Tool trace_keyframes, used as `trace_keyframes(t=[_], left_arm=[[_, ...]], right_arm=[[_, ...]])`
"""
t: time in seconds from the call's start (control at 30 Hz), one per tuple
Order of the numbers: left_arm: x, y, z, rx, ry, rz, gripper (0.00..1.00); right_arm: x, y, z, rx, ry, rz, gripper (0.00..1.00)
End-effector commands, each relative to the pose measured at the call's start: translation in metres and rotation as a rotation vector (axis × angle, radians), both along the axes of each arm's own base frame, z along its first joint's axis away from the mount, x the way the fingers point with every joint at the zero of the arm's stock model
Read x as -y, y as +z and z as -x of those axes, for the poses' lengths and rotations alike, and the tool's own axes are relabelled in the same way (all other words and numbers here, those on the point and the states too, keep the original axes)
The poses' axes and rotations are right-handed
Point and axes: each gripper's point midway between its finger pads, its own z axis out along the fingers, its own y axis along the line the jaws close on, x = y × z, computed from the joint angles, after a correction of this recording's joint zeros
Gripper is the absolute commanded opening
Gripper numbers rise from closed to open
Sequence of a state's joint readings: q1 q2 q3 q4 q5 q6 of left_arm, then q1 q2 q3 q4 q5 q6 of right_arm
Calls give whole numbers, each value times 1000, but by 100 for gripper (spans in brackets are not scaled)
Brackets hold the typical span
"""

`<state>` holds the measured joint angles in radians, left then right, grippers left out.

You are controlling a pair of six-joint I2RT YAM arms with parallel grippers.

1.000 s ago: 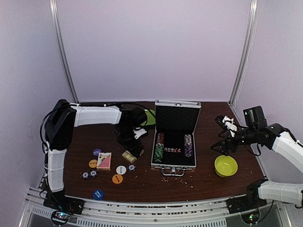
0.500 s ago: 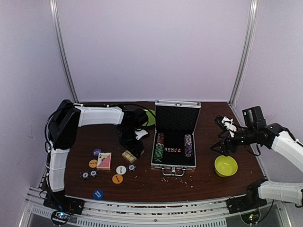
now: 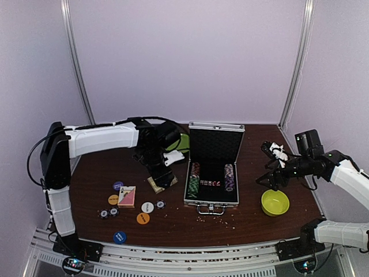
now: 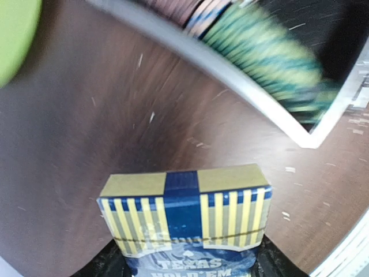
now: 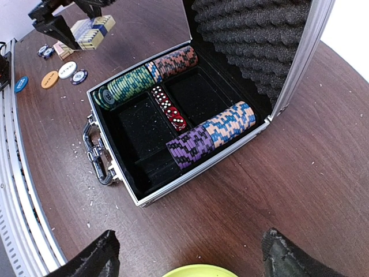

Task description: Pack up texas hold em set

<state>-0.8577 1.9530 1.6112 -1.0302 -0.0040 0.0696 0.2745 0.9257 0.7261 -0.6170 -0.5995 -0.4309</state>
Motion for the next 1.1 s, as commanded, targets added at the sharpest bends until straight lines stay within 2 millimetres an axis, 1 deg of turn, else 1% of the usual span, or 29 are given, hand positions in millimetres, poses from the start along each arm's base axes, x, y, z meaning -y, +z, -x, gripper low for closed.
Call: trace_keyframes(t=[0.0, 0.07, 0.1, 0.13, 0.17, 0.4, 0.47, 0.57, 0.8, 1.07], left_arm=[[34, 47, 4, 173, -223, 36, 57], [54, 53, 4, 235, -302, 29, 56], [65, 55, 1, 268, -331, 24, 55], [77, 61, -2, 302, -356, 30, 55], [87, 57, -4, 309, -384, 26, 55], [150, 64, -15, 430, -565, 112, 55], [162, 67, -21, 475, -598, 132, 55], [172, 64, -33, 539, -635, 116, 56], [186, 31, -51, 596, -695, 42, 56], [199, 12, -76, 679, -663, -8, 56]], right_arm=[[-1, -1, 3, -9, 17, -5, 85], [-1, -1, 4, -9, 18, -6, 84], [-1, 0, 4, -8, 19, -7, 84], [-1, -1, 4, -9, 18, -7, 84], [-1, 0, 4, -9, 18, -7, 84], [0, -1, 3, -4, 6, -2, 84], [0, -1, 3, -5, 6, -2, 84], [1, -3, 2, -9, 4, 3, 84], [2, -5, 2, -10, 3, 11, 84], [2, -9, 2, -24, 8, 16, 84]])
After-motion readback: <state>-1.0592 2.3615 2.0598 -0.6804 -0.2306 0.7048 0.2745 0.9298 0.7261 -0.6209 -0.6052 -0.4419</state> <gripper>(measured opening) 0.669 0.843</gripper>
